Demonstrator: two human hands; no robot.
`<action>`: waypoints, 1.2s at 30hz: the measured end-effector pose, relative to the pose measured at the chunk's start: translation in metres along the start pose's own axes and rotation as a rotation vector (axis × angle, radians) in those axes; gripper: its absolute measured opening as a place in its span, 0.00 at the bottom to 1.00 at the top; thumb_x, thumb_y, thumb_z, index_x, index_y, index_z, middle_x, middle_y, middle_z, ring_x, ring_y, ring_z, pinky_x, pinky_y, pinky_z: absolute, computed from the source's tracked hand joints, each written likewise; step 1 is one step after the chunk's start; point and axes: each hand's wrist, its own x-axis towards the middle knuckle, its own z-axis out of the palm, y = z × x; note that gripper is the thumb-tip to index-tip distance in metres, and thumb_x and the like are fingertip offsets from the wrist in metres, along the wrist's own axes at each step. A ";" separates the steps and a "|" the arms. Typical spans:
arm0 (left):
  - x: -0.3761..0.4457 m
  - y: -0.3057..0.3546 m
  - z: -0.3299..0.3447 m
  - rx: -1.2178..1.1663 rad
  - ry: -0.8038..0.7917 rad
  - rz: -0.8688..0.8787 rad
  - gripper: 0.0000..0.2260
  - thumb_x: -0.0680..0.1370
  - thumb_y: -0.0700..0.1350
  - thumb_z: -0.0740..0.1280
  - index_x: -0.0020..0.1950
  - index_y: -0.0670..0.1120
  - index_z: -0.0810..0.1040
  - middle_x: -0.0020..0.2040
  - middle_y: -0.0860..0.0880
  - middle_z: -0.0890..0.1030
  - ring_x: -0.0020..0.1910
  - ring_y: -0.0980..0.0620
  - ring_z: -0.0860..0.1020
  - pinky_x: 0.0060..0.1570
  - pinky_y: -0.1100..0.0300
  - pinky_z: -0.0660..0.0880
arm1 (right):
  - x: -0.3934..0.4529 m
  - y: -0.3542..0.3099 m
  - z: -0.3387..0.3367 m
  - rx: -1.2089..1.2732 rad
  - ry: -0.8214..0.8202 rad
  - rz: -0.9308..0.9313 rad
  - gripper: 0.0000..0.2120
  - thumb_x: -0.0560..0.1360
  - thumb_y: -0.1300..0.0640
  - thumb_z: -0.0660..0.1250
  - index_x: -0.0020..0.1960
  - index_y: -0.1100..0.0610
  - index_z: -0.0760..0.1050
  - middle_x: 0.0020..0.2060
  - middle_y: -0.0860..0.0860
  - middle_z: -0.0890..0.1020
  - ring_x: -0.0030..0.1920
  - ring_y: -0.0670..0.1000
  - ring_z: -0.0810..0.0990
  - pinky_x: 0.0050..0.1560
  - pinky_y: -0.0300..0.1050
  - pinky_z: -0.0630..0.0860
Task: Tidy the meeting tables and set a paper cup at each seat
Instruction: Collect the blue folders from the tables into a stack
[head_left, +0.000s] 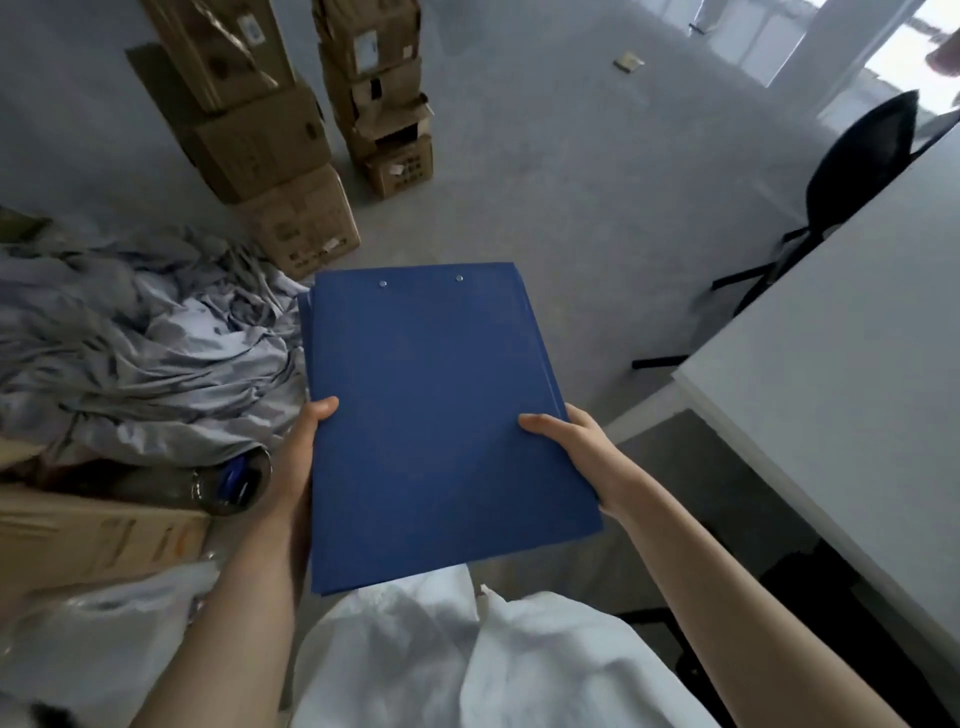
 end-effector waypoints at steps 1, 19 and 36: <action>0.012 0.012 0.006 0.010 -0.025 -0.012 0.15 0.80 0.53 0.58 0.53 0.46 0.80 0.43 0.46 0.87 0.35 0.50 0.85 0.31 0.60 0.80 | 0.009 -0.007 0.000 0.022 0.019 0.002 0.16 0.73 0.52 0.70 0.59 0.55 0.75 0.47 0.51 0.86 0.45 0.52 0.85 0.42 0.46 0.80; 0.215 0.159 0.213 0.560 -0.511 -0.253 0.20 0.73 0.49 0.68 0.62 0.42 0.78 0.51 0.42 0.85 0.43 0.45 0.85 0.40 0.52 0.83 | 0.087 -0.096 -0.083 0.450 0.449 -0.080 0.20 0.73 0.50 0.70 0.62 0.56 0.74 0.54 0.53 0.84 0.53 0.58 0.83 0.54 0.55 0.80; 0.284 0.095 0.556 0.831 -0.872 -0.328 0.23 0.73 0.45 0.68 0.68 0.47 0.72 0.53 0.45 0.84 0.42 0.48 0.85 0.35 0.55 0.81 | 0.063 -0.146 -0.334 0.662 0.673 -0.172 0.23 0.70 0.52 0.70 0.64 0.56 0.74 0.55 0.54 0.84 0.54 0.58 0.83 0.50 0.53 0.81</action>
